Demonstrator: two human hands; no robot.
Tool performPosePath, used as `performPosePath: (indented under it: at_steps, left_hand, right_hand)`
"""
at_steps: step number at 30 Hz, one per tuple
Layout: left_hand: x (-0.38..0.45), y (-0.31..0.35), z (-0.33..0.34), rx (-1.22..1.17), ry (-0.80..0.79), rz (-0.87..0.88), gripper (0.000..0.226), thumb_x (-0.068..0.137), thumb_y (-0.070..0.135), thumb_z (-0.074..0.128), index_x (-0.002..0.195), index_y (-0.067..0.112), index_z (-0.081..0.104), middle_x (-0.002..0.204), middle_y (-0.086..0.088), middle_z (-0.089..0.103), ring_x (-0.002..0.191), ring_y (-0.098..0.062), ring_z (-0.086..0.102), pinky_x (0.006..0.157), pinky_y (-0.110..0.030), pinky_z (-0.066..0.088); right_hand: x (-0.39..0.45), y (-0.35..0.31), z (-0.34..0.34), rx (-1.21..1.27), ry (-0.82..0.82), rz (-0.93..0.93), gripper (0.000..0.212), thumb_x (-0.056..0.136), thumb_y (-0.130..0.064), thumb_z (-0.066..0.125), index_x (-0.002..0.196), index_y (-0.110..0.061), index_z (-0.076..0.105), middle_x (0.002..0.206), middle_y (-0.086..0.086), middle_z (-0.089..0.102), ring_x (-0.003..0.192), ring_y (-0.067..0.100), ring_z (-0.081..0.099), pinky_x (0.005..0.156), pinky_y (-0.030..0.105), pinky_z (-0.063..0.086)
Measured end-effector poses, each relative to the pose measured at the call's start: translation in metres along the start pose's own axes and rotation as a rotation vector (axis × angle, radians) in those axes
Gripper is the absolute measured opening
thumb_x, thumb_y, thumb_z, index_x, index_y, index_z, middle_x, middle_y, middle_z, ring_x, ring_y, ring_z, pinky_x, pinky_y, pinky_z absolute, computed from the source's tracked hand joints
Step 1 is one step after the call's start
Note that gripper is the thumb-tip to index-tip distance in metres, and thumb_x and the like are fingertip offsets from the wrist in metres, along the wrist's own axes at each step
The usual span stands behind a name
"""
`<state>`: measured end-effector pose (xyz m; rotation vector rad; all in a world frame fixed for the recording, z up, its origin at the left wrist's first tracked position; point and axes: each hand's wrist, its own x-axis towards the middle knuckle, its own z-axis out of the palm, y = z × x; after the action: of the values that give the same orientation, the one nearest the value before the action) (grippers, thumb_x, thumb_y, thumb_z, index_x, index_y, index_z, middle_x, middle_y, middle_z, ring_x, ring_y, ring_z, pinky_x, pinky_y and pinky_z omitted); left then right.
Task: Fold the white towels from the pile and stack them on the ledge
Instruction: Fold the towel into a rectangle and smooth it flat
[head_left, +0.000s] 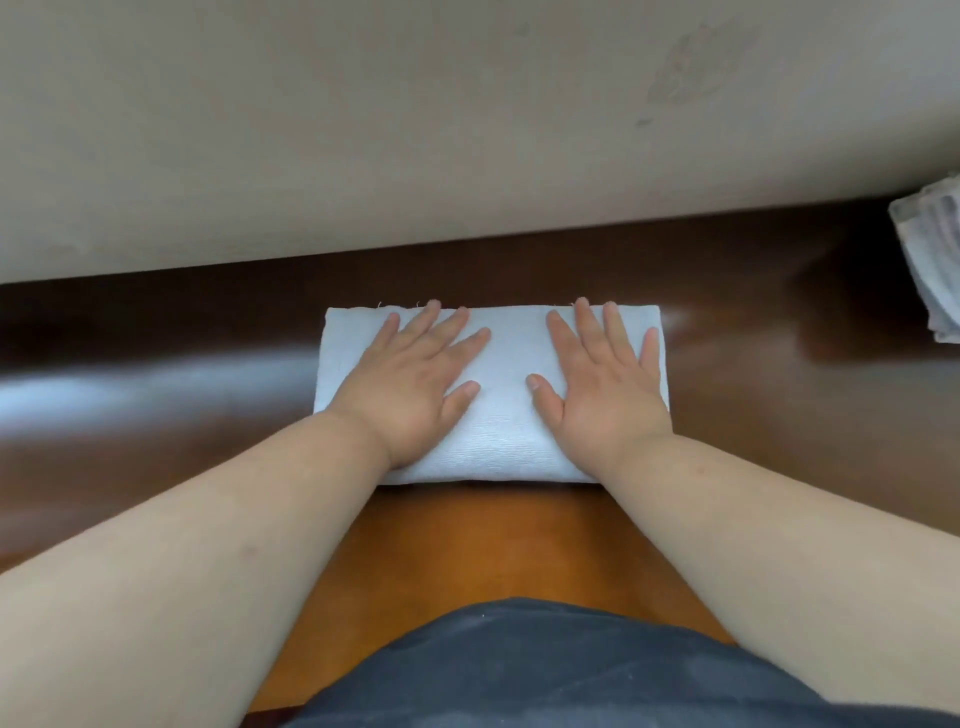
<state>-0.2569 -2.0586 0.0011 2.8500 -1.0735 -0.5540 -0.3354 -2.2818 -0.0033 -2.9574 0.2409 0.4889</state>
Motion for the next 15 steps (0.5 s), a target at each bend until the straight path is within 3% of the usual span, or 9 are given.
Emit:
performPosePath:
  at_steps: [4,8,12,15]
  left_hand:
    - [-0.002,-0.031,0.008,-0.114,0.055,-0.238,0.068,0.093,0.057,0.007,0.157,0.032,0.01,0.164,-0.001,0.014,0.151,-0.022,0.004,0.121,-0.05,0.003]
    - [0.001,-0.041,0.014,-0.158,0.058,-0.234,0.067,0.094,0.056,0.009,0.156,0.032,0.012,0.163,0.0,0.017,0.151,-0.023,0.006,0.121,-0.053,0.007]
    - [0.002,-0.037,0.01,-0.151,0.06,-0.268,0.071,0.091,0.06,0.007,0.156,0.033,0.01,0.165,-0.003,0.011,0.151,-0.026,0.003,0.121,-0.052,0.006]
    - [-0.004,-0.031,0.009,-0.157,0.014,-0.527,0.08,0.085,0.075,0.016,0.155,0.038,0.004,0.165,-0.002,-0.001,0.15,-0.029,0.001,0.119,-0.047,0.009]
  right_hand:
    - [0.005,0.0,0.006,-0.047,0.037,-0.007,0.073,0.093,-0.068,0.006,0.157,-0.033,0.0,0.167,-0.002,0.002,0.153,0.023,-0.008,0.12,0.058,-0.006]
    - [0.008,0.002,0.006,-0.029,0.023,-0.027,0.073,0.093,-0.069,0.003,0.157,-0.032,0.001,0.167,-0.003,0.004,0.154,0.023,-0.006,0.119,0.057,-0.007]
    - [0.005,0.002,0.0,0.007,0.005,-0.042,0.067,0.096,-0.056,-0.002,0.158,-0.031,-0.001,0.167,-0.003,-0.001,0.153,0.021,-0.01,0.119,0.054,-0.009]
    - [-0.001,0.016,-0.004,0.15,-0.002,0.042,0.059,0.1,-0.047,0.008,0.157,-0.034,0.009,0.167,-0.003,-0.002,0.153,0.02,-0.008,0.121,0.051,-0.005]
